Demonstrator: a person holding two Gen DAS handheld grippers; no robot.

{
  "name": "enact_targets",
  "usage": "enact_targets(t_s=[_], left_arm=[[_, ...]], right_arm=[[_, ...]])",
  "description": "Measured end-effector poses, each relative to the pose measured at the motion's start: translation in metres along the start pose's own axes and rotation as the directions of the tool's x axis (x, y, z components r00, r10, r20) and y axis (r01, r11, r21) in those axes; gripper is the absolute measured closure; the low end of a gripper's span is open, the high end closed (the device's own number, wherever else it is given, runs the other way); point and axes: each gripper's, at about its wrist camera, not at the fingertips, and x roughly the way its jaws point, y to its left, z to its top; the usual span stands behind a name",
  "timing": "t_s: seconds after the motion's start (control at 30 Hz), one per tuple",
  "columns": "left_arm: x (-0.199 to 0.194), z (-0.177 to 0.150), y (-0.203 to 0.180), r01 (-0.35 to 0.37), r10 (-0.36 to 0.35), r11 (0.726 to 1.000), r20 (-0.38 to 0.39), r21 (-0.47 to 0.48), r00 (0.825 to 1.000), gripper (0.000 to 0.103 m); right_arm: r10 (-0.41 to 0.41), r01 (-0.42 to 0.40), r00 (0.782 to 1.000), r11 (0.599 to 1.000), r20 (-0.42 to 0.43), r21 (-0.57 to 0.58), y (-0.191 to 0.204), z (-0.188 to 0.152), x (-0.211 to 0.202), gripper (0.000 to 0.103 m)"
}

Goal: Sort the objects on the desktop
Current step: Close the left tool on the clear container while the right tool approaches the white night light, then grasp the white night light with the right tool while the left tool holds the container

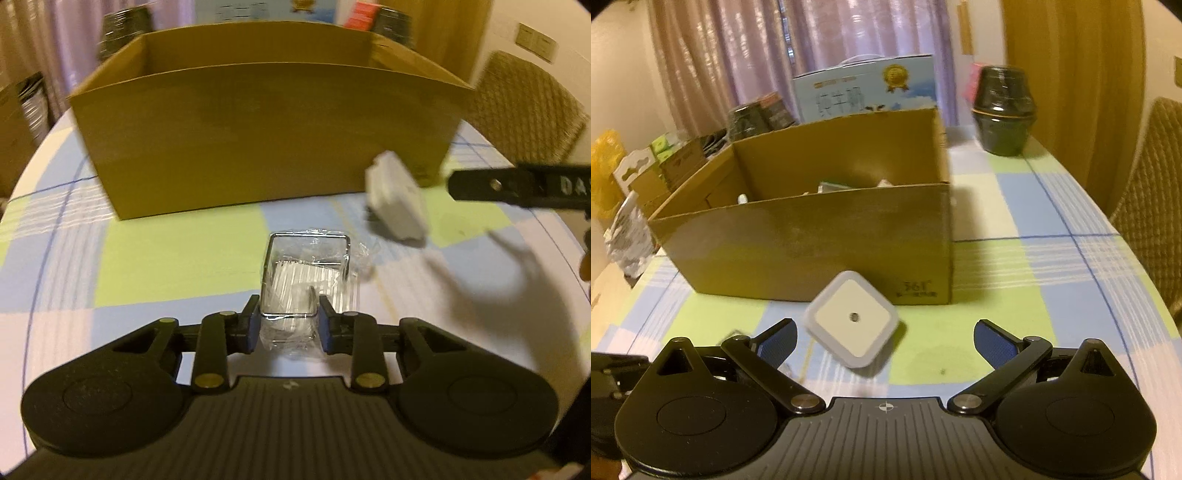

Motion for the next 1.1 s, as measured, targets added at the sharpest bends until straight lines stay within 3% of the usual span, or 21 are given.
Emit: enact_targets(t_s=[0.13, 0.27, 0.37, 0.6, 0.7, 0.87, 1.1], left_arm=[[0.003, 0.002, 0.010, -0.008, 0.008, 0.999, 0.006, -0.039, 1.000, 0.077], [0.007, 0.000, 0.013, -0.028, 0.029, 0.998, 0.012, -0.055, 1.000, 0.066], [0.008, -0.001, 0.020, -0.032, 0.033, 0.996, 0.015, -0.079, 0.999, 0.065], [0.010, 0.000, 0.023, -0.034, 0.036, 0.995, 0.023, -0.091, 0.999, 0.065], [0.010, -0.001, 0.022, -0.030, 0.033, 0.996, 0.024, -0.087, 0.999, 0.065], [0.011, -0.001, 0.025, -0.025, 0.028, 0.995, 0.024, -0.095, 0.999, 0.060], [0.012, -0.002, 0.024, -0.025, 0.028, 0.997, 0.027, -0.078, 0.999, 0.055]], right_arm=[[0.037, -0.037, 0.999, 0.999, -0.008, -0.011, 0.006, 0.002, 0.010, 0.004], [0.048, -0.049, 0.999, 0.997, -0.008, -0.052, 0.012, 0.005, 0.024, 0.004], [0.049, -0.049, 0.999, 0.995, -0.005, -0.085, 0.015, 0.006, 0.034, 0.004], [0.096, -0.087, 0.993, 0.989, -0.068, 0.123, 0.002, 0.008, 0.063, 0.004], [0.083, -0.067, 0.993, 0.981, -0.081, 0.183, -0.004, 0.010, 0.072, 0.005], [0.088, -0.062, 0.990, 0.975, -0.112, 0.213, -0.006, 0.008, 0.081, 0.030], [0.056, -0.041, 0.992, 0.990, -0.113, 0.135, 0.003, 0.008, 0.071, 0.035]])
